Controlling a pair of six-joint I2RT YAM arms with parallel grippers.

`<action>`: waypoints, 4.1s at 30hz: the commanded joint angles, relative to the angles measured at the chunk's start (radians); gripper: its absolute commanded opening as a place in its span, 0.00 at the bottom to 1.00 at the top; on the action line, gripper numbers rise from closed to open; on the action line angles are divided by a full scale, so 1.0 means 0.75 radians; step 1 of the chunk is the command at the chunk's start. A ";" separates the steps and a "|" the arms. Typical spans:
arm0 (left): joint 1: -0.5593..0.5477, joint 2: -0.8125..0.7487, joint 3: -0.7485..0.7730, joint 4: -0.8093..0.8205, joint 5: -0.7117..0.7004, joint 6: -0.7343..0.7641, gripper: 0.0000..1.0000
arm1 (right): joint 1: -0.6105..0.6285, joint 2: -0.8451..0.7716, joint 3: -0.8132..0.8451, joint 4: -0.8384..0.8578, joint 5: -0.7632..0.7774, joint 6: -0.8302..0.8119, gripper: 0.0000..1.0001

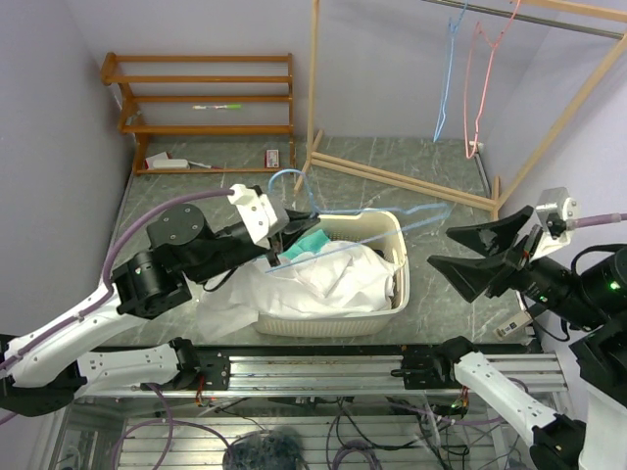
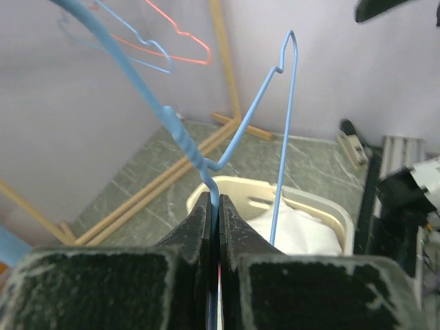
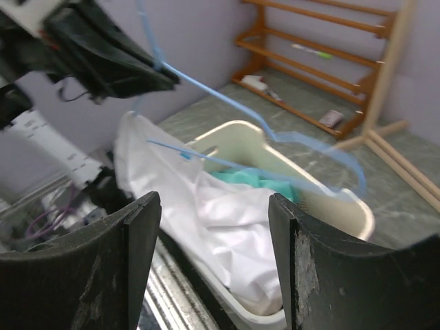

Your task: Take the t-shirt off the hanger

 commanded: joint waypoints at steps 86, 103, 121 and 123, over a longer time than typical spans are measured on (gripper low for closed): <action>0.001 -0.803 -0.548 -0.338 -0.453 -0.444 0.69 | -0.002 1.413 0.689 0.892 0.928 0.027 0.36; 0.001 -0.476 -0.355 -0.478 -0.243 -0.411 0.71 | -0.002 0.384 -0.255 0.771 0.241 0.231 0.75; 0.001 0.026 -0.209 -0.722 0.192 -0.467 0.72 | -0.002 -0.063 -0.485 0.299 0.162 0.096 0.77; 0.001 0.031 -0.200 -0.736 0.231 -0.474 0.73 | 0.000 -0.070 -0.509 0.299 0.166 0.084 0.77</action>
